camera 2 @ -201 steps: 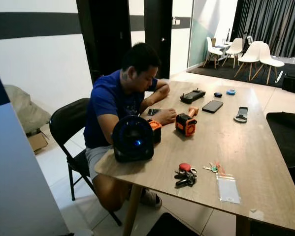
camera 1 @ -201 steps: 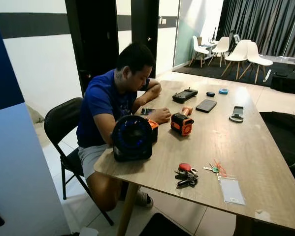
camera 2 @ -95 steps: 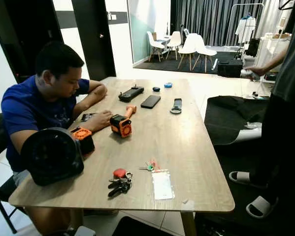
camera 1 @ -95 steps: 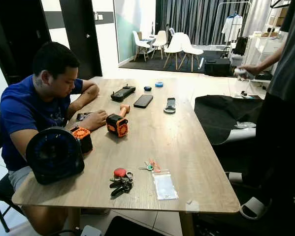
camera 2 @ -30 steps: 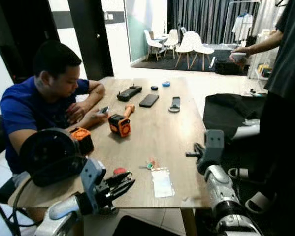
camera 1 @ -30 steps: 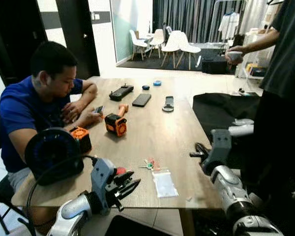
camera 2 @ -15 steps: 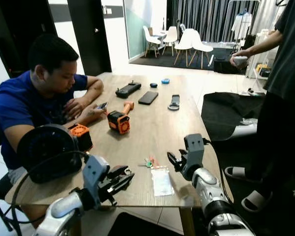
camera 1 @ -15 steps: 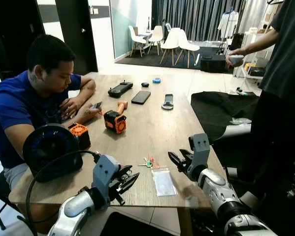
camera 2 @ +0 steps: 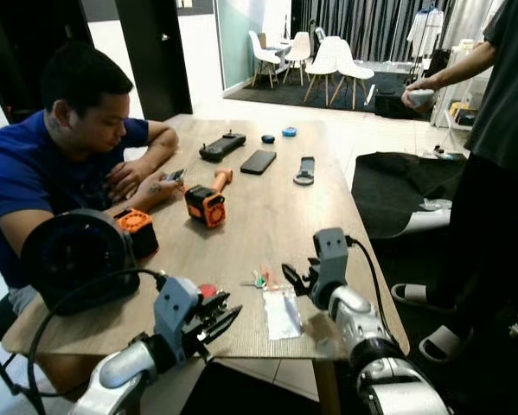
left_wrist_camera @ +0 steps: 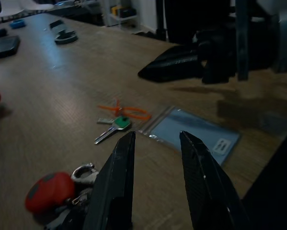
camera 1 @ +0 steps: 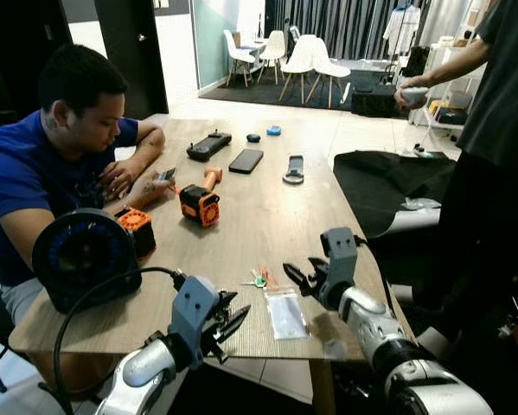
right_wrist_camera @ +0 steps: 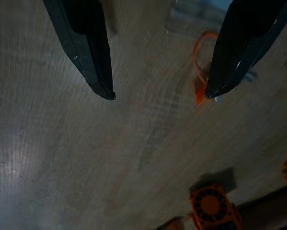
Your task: Hang keys on a hook
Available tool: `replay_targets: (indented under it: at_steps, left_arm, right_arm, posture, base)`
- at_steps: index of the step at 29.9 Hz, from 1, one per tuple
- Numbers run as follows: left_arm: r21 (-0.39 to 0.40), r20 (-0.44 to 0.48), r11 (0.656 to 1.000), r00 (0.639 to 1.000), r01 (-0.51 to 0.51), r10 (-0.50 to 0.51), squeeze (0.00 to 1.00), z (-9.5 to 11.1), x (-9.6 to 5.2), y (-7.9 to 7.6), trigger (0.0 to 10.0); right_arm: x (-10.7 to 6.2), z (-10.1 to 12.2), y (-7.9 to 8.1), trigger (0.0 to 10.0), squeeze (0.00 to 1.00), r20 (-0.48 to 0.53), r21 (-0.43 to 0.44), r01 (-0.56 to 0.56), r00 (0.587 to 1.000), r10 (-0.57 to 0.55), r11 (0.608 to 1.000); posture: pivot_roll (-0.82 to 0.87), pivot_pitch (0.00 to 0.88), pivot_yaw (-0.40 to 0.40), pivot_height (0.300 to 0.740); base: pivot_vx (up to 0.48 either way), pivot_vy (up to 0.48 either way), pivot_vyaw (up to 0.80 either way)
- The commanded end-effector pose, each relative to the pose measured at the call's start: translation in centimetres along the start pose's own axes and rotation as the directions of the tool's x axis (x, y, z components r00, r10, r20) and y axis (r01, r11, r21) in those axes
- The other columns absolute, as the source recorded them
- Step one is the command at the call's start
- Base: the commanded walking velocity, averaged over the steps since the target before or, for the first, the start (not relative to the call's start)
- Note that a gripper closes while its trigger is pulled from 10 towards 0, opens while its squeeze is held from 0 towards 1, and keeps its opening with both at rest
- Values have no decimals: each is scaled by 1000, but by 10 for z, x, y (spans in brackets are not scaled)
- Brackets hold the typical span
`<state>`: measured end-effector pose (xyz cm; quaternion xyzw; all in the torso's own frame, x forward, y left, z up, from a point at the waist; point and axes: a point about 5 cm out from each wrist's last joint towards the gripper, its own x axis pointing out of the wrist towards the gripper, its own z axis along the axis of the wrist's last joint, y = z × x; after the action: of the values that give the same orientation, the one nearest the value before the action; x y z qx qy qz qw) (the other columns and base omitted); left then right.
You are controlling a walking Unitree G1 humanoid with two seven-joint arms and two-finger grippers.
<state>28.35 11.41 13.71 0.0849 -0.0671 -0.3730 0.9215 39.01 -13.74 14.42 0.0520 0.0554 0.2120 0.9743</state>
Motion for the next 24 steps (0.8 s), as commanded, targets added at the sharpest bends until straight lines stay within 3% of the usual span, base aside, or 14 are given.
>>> replay_targets:
  at_steps: [1, 9, 24]
  left_arm:
    - [-4, -6, 1000, 1000, 7, -7, 0, 0, 0, -5, 10000]
    - [0, -14, 1000, 1000, 6, -6, 0, 1, -3, -6, 10000]
    - [-12, -13, 1000, 1000, 18, -18, 0, 3, -3, -8, 10000]
  right_arm:
    - [2, -10, 7, 10000, 0, -58, 24, -26, 998, 28, 999]
    - [9, -15, 24, 10000, 0, -124, 19, -89, 988, 91, 996]
    - [11, -26, 35, 10000, 0, -221, 56, -132, 965, 141, 990]
  posture:
    - [48, 120, -3, 740]
    - [63, 128, -11, 740]
    - [62, 123, -12, 740]
  base:
    - [0, 0, 0]
    - [0, 0, 0]
    - [0, 0, 0]
